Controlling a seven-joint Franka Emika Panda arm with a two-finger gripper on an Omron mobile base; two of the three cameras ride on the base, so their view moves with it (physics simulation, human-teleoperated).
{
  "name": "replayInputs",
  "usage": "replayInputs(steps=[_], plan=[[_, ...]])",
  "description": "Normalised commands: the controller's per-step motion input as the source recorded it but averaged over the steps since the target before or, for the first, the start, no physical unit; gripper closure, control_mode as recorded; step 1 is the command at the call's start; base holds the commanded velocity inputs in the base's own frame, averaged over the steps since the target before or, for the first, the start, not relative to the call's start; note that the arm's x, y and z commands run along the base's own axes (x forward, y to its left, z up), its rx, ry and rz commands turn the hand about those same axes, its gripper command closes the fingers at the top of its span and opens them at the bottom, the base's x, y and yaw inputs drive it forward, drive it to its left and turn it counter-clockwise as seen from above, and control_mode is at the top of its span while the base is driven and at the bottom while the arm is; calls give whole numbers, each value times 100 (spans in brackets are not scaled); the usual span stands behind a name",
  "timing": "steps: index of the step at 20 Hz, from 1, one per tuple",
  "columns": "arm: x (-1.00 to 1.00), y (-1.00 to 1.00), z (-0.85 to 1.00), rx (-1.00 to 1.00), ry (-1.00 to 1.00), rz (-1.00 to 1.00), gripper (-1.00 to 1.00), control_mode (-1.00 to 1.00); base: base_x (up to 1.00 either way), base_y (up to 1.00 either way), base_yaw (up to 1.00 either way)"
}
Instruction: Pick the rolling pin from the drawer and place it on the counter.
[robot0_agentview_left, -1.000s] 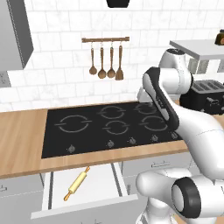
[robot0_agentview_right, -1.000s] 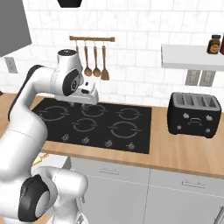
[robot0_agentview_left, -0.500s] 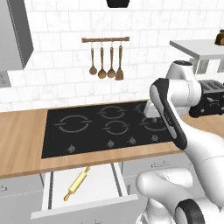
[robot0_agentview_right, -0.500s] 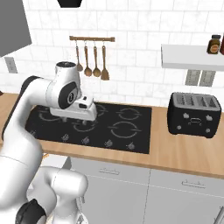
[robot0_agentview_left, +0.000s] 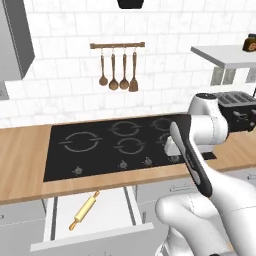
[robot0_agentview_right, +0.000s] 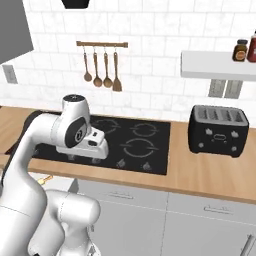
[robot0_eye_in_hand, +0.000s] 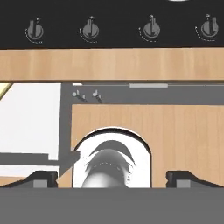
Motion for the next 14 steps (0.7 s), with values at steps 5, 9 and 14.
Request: replayInputs(steps=[5,9,14], plan=[[0,0,0,0,0,0,-100,100,-25,-83,33],[0,0,0,0,0,0,-100,100,-51,-36,67],[0,0,0,0,0,0,-100,100,-20,0,98]])
